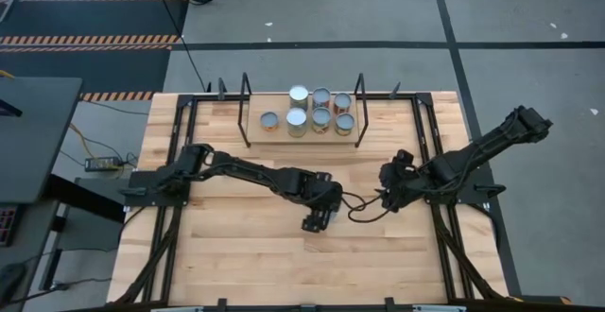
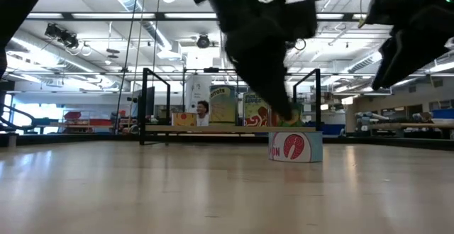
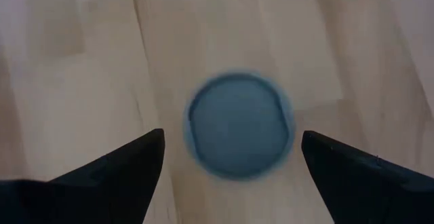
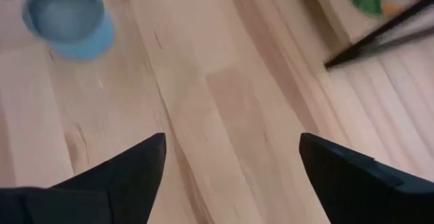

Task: Pick and place cans onto a shelf
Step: Put the canned salmon on the shelf

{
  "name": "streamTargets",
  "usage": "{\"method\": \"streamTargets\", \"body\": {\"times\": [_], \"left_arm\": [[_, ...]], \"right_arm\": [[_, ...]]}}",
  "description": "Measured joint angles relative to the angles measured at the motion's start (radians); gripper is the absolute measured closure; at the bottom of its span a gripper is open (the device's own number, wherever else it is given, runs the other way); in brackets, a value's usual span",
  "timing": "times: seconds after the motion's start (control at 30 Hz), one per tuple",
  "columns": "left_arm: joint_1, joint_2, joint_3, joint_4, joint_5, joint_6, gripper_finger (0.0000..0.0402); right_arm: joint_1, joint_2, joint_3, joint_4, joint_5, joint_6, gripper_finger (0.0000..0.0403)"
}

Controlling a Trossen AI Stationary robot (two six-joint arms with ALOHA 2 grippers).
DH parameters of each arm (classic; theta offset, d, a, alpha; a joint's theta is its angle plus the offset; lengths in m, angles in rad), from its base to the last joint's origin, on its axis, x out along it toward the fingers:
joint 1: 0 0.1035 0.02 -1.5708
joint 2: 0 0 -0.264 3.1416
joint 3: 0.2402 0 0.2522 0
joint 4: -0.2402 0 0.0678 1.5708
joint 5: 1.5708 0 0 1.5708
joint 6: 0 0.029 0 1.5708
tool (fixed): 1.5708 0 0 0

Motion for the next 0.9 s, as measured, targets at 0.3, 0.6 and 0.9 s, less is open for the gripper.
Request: {"method": "streamTargets", "body": {"times": [0.3,0.6,0.9], "left_arm": [[0.003,0.047,0.0,0.053,0.018,0.03,0.0046],[0.003,0.053,0.003,0.06,0.036,0.037,0.0046],[0.003,0.034,0.004,0.006,0.005,-0.018,0.0046]], "right_arm": [[0.002,-0.001,-0.068,0.065,-0.021,0.026,0.0054],[0.002,0.012,-0.116,0.125,-0.029,0.042,0.0054],[0.001,0.017,-0.131,0.166,-0.03,0.067,0.0054]]}}
